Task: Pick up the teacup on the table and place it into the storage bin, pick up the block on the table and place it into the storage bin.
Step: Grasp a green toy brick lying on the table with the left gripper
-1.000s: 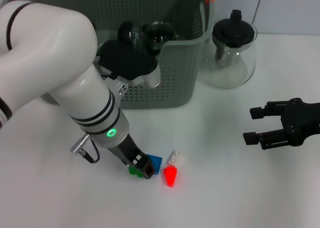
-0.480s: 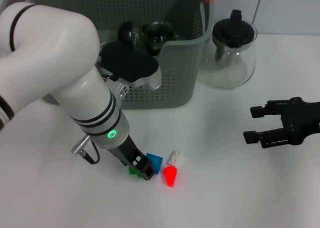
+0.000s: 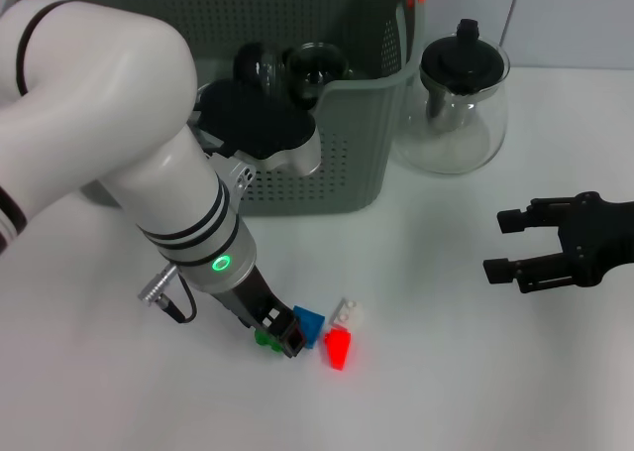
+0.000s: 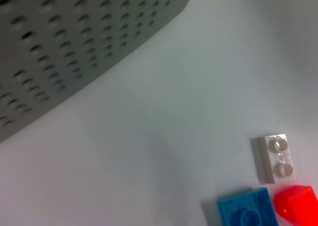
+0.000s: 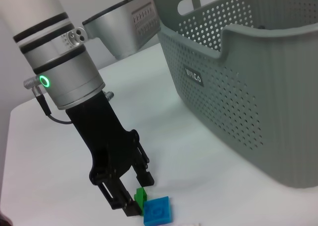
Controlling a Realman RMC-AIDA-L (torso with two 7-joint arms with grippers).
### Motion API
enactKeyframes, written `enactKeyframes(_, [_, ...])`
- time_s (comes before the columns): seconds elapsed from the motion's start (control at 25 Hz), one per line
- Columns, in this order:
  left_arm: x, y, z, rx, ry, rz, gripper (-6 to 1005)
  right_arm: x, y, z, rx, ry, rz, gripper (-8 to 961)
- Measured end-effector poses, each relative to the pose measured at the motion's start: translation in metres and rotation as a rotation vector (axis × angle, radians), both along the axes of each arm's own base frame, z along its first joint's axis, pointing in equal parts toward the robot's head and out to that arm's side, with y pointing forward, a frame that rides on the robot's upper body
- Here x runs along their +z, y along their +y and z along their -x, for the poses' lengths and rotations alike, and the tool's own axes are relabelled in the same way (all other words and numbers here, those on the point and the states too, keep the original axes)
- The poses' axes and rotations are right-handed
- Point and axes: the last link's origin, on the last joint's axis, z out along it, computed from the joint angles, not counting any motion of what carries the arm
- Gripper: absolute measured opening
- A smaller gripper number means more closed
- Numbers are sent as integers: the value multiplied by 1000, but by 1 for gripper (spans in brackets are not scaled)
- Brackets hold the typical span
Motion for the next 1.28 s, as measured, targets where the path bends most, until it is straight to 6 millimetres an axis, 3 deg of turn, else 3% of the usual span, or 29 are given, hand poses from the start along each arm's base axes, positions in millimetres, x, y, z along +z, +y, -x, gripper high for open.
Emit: enactKeyframes(1.28, [-4, -2, 0, -7, -2, 8, 556, 1, 0, -2, -6, -3, -5, 881])
